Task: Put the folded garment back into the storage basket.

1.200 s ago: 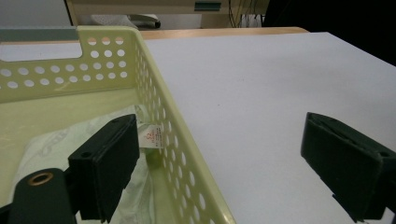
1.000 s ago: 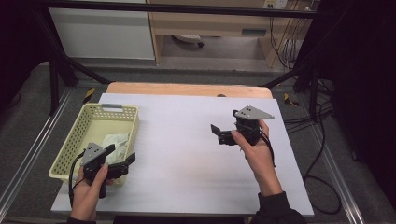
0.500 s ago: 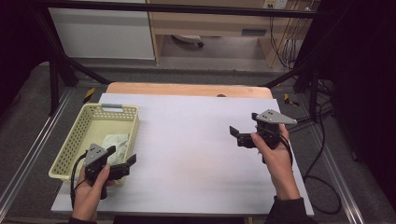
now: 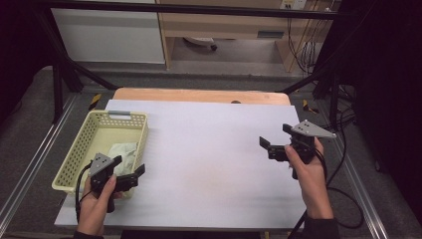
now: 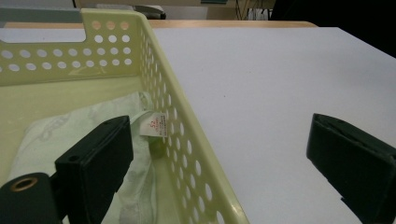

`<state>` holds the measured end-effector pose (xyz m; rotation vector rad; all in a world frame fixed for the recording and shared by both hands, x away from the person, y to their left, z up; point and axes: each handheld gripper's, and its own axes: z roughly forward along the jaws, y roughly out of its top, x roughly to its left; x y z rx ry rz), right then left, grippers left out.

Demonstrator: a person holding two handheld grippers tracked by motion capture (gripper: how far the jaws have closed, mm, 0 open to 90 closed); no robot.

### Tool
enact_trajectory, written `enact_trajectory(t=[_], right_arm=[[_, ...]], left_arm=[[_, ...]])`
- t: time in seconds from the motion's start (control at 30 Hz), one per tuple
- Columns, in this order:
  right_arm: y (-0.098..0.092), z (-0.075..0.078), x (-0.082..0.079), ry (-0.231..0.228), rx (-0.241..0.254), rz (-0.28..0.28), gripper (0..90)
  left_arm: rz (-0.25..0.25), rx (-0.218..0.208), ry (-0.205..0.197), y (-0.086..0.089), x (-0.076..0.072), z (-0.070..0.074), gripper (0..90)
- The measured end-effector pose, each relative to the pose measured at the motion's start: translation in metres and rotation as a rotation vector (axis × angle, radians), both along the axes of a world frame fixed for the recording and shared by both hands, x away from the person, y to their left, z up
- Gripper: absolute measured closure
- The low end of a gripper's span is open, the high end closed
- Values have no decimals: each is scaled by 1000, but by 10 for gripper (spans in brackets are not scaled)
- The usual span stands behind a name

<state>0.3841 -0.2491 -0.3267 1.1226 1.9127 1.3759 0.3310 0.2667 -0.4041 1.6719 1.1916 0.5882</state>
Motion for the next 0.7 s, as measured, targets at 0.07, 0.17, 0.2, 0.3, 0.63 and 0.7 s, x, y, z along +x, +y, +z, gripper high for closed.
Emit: enact_trajectory(t=[0.07, 0.17, 0.2, 0.3, 0.63, 0.7], right_arm=[[-4, -1, -1, 2, 3, -9, 34], [-9, -2, -4, 4, 5, -14, 38], [-9, -2, -4, 5, 2, -11, 36], [-12, -3, -7, 1, -1, -18, 34], [-25, -6, -17, -13, 3, -44, 30], [-27, -8, -18, -18, -1, -50, 30]], left_arm=[[1, -4, 1, 0, 0, 0, 70], [0, -7, 3, 1, 0, 0, 70], [1, -7, 3, 1, 0, 0, 70], [4, -10, 4, 1, 0, 0, 70], [4, -15, 8, 2, 1, 0, 70], [4, -21, 8, 2, 1, 0, 71]])
